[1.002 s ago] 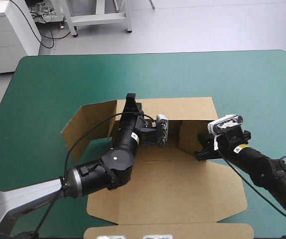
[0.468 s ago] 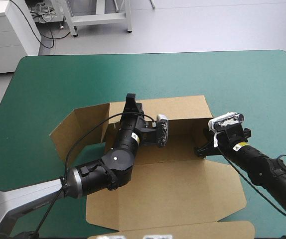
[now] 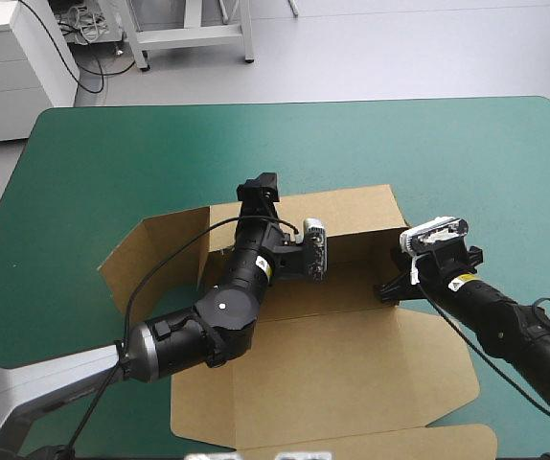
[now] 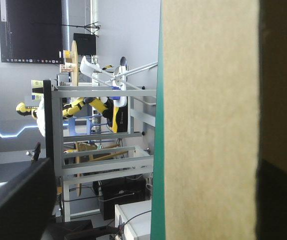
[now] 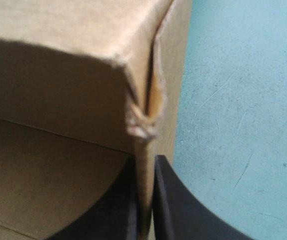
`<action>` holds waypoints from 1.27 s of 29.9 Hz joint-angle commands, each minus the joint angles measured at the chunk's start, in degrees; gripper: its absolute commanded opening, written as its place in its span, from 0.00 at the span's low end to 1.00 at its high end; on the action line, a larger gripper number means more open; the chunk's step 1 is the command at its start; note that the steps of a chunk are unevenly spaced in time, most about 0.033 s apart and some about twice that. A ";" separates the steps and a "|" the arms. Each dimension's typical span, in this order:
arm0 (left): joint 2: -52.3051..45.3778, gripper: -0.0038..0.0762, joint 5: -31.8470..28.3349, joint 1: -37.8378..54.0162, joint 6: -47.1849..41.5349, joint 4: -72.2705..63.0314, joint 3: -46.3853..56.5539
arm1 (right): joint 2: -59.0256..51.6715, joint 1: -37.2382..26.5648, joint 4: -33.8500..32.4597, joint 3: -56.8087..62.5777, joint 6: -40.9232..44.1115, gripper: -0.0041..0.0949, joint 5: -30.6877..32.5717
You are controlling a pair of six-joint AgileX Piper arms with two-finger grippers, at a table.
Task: Fold the box
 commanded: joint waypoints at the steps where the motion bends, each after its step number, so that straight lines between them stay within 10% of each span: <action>1: -2.03 0.94 5.31 -2.01 -1.22 2.94 -1.73 | -0.77 0.14 0.22 -1.68 -0.55 0.02 -6.12; 27: -2.03 0.92 12.86 -11.12 -1.23 5.00 -1.83 | 23.17 -0.06 0.60 -20.48 -0.13 0.02 -15.52; 30: -2.03 0.76 12.75 -11.12 -0.95 5.00 -1.83 | 23.17 -0.06 0.60 -20.48 -0.13 0.02 -15.52; 34: -2.03 0.03 12.84 -11.00 2.31 4.83 -1.83 | 23.17 -0.06 0.60 -20.48 -0.13 0.02 -15.55; 38: -2.13 0.07 10.59 -10.49 13.33 1.85 -2.69 | 23.17 -0.06 0.60 -20.48 -0.13 0.02 -15.67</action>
